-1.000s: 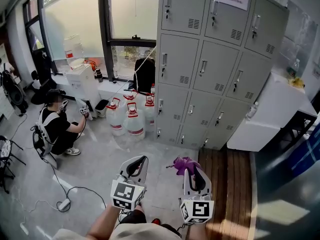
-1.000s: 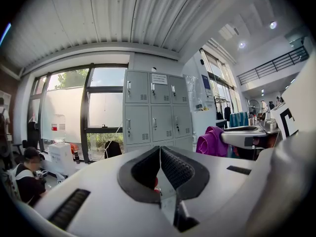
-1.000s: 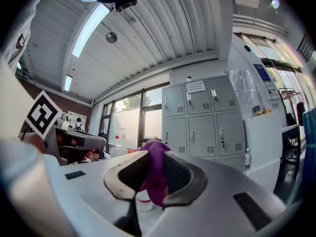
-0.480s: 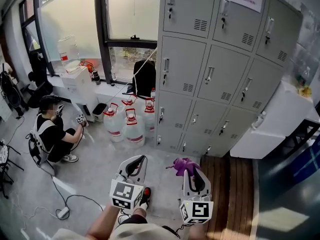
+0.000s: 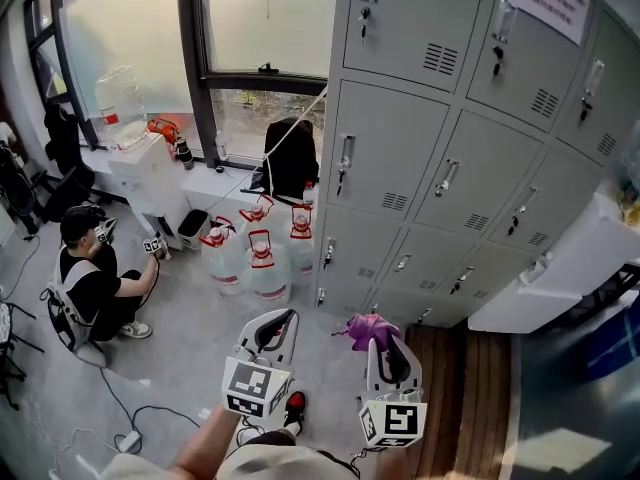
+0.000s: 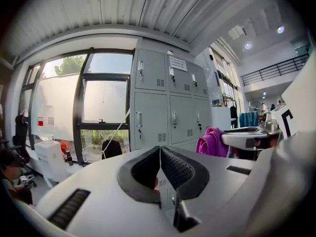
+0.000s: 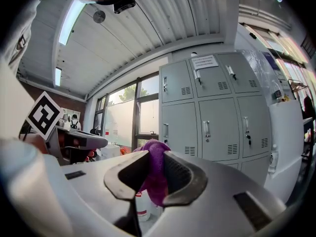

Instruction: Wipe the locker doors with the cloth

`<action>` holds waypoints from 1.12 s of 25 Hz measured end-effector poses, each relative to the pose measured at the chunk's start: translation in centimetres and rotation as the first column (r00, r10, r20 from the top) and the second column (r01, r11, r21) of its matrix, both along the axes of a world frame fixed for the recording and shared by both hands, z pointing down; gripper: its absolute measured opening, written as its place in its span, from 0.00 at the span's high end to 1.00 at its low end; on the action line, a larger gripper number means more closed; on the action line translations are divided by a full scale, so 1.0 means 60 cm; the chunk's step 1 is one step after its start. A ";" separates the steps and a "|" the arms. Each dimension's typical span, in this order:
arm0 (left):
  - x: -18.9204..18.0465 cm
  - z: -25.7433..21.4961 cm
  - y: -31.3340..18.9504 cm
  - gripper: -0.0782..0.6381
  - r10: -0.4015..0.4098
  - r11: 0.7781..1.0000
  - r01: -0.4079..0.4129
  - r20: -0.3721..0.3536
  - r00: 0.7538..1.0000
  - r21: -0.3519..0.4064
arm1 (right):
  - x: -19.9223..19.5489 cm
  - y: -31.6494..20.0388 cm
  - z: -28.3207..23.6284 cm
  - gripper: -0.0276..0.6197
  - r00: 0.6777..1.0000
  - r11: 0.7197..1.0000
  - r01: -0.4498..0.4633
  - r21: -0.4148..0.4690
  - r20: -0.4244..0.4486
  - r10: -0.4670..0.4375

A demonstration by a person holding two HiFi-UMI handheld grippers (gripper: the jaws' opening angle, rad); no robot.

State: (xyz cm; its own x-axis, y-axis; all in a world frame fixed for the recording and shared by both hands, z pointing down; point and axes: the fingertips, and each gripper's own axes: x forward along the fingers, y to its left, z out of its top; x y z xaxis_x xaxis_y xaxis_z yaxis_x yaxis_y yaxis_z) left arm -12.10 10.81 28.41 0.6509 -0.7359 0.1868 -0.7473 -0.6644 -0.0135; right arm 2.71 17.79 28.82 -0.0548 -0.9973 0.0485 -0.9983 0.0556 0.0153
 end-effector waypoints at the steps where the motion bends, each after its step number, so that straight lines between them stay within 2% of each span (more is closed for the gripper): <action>1: 0.000 0.003 -0.022 0.85 0.002 1.000 -0.002 0.000 1.000 -0.004 | 0.000 -0.023 0.002 0.81 1.000 1.000 -0.001 -0.002 -0.001 0.001; 9: 0.005 0.031 -0.172 0.85 0.035 0.999 -0.035 0.004 0.999 -0.024 | -0.003 -0.183 0.028 0.81 1.000 1.000 -0.006 -0.019 -0.007 0.006; 19: 0.028 0.085 -0.299 0.85 0.048 0.997 -0.047 0.023 0.999 -0.054 | -0.001 -0.316 0.084 0.81 1.000 0.997 0.024 -0.068 -0.007 -0.024; 23: 0.039 0.105 -0.342 0.85 0.031 0.997 -0.029 0.028 0.999 -0.067 | 0.004 -0.370 0.108 0.81 0.998 0.995 0.057 -0.083 -0.006 -0.057; 28: 0.047 0.141 -0.389 0.85 -0.030 0.995 0.032 0.028 0.999 -0.093 | 0.008 -0.442 0.145 0.81 0.990 0.984 0.137 -0.114 0.001 -0.138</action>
State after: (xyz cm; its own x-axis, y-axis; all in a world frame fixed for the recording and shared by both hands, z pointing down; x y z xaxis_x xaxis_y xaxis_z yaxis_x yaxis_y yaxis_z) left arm -9.26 -12.51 36.89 0.6220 -0.7340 0.2727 -0.7677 -0.6402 0.0279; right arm 3.18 -8.71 37.51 -0.1905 -0.9682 0.1623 -0.9809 0.1942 0.0074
